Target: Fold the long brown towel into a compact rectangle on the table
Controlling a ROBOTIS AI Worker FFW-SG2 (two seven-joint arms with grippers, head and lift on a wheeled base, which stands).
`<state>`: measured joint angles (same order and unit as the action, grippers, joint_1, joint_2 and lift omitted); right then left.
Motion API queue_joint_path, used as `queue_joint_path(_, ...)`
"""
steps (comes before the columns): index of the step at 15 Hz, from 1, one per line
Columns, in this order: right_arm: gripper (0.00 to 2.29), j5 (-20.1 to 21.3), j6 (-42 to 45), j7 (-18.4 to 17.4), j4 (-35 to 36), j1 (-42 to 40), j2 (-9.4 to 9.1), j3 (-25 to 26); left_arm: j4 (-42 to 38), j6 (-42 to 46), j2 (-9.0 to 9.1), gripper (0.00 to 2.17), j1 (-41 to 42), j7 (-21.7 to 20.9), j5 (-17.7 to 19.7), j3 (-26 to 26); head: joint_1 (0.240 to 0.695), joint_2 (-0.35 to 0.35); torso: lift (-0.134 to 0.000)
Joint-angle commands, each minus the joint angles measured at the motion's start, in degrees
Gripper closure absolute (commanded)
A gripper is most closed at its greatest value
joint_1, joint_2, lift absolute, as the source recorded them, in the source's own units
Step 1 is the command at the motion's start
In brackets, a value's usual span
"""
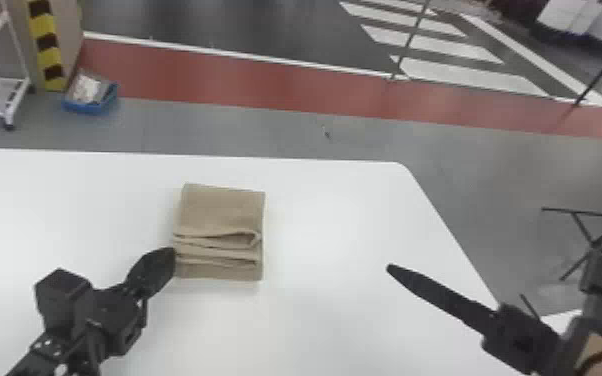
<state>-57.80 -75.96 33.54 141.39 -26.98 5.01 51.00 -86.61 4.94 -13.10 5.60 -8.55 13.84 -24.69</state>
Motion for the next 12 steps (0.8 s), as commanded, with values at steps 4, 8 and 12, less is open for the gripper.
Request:
queue_joint_path(4, 1.71, -1.17, -0.99, 0.12, 0.11, 0.00, 0.09, 2.35, 4.34, 2.30, 0.97, 1.62, -2.26, 0.28, -0.30, -1.41, 0.695, -0.336, -0.124)
queue_joint_path(8, 1.71, -1.08, -0.81, 0.12, -0.42, 0.53, 0.18, 2.70, -4.62, 1.60, -0.43, 1.62, 2.13, 0.20, 0.84, -0.09, 0.695, -0.350, -0.124)
queue_joint_path(12, 1.71, -0.91, -0.81, 0.12, -0.68, 1.40, 0.00, 2.08, -6.73, 1.07, -1.14, 1.62, 1.87, 0.72, 0.13, 2.63, 0.695, -0.350, -0.124)
